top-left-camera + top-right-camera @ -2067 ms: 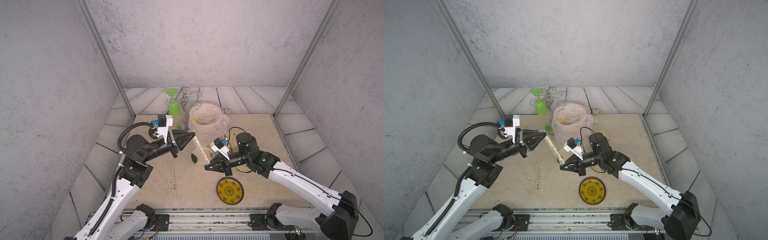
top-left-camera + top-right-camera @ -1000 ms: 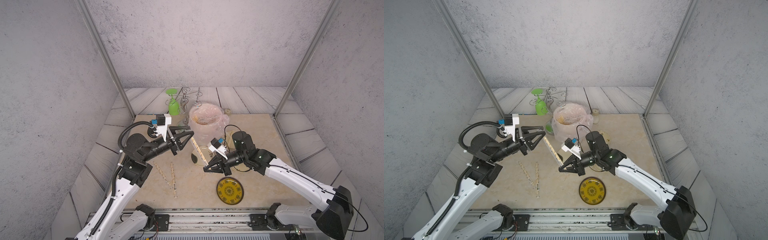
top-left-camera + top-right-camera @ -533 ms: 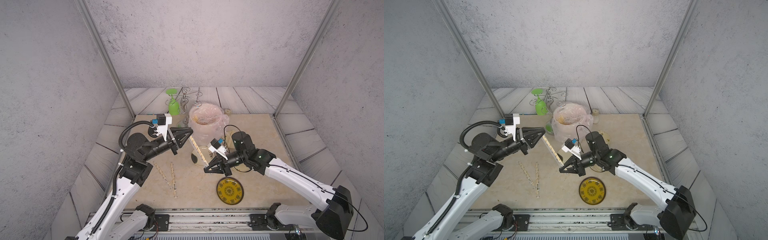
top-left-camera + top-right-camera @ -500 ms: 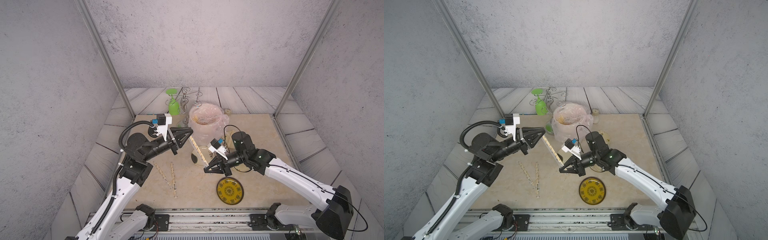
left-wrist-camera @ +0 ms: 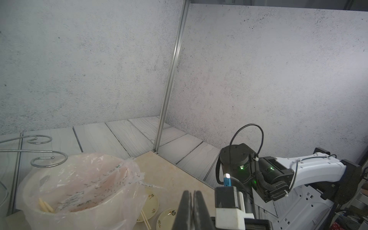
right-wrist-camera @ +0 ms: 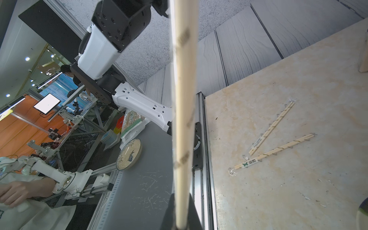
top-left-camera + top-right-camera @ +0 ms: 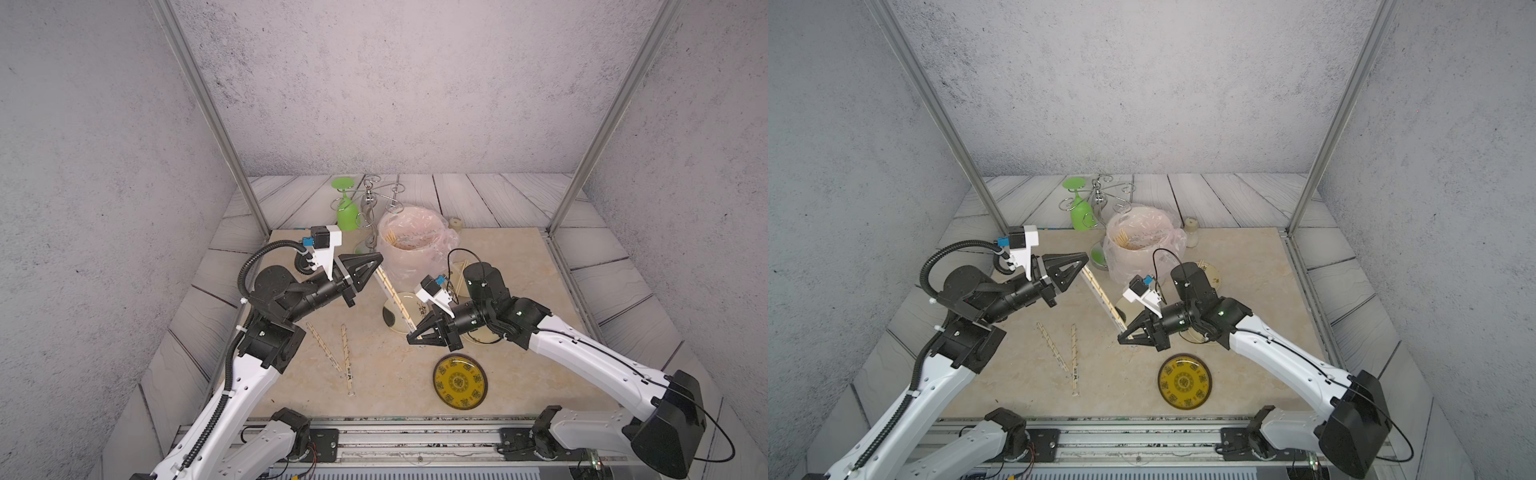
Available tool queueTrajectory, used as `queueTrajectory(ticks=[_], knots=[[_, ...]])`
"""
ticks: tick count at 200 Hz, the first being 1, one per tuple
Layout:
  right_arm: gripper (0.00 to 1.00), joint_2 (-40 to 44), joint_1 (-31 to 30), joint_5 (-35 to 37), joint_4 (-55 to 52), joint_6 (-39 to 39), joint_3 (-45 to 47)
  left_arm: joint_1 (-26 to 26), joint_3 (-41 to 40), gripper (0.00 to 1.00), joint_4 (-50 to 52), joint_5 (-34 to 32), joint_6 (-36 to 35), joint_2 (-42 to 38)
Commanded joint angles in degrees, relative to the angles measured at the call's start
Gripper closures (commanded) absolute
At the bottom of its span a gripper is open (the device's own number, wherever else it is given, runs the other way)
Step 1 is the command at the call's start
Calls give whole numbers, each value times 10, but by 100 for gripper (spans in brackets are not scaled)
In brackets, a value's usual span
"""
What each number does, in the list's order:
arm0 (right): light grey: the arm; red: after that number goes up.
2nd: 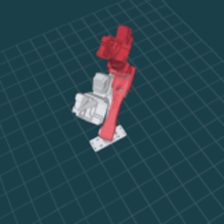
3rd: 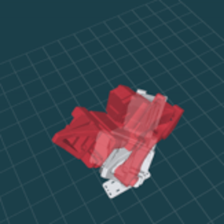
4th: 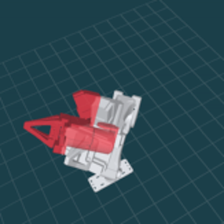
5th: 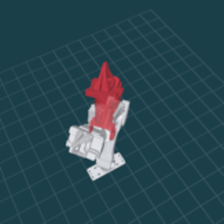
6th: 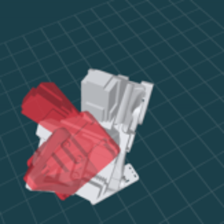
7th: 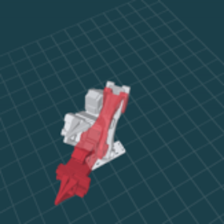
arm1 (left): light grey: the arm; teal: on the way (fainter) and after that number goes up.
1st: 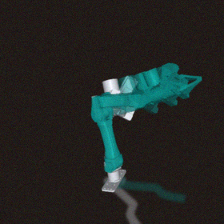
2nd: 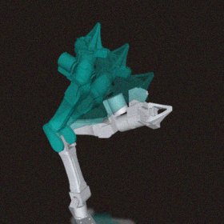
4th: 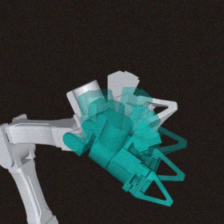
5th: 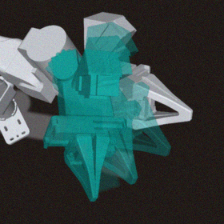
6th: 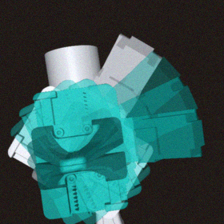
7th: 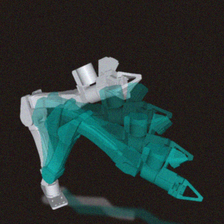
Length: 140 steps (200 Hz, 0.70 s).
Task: Remove the packaging of disposable chopsticks
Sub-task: Remove the packet bag from the disposable chopsticks.
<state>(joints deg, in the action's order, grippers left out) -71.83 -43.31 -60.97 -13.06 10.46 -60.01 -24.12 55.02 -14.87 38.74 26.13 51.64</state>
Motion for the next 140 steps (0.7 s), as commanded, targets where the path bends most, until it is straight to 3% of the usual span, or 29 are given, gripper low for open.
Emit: queueTrajectory(ticks=[1,38,81,140], knots=[[100,0,-19,15,32,66,-32,5,11,100,21,-50,-11,7],[100,-18,-47,74,51,221,-93,5,29,100,66,-87,-10,30],[100,-25,-46,154,162,410,-112,5,46,100,78,-55,7,50],[100,-82,-32,220,218,463,-167,5,66,100,87,-3,15,68]])
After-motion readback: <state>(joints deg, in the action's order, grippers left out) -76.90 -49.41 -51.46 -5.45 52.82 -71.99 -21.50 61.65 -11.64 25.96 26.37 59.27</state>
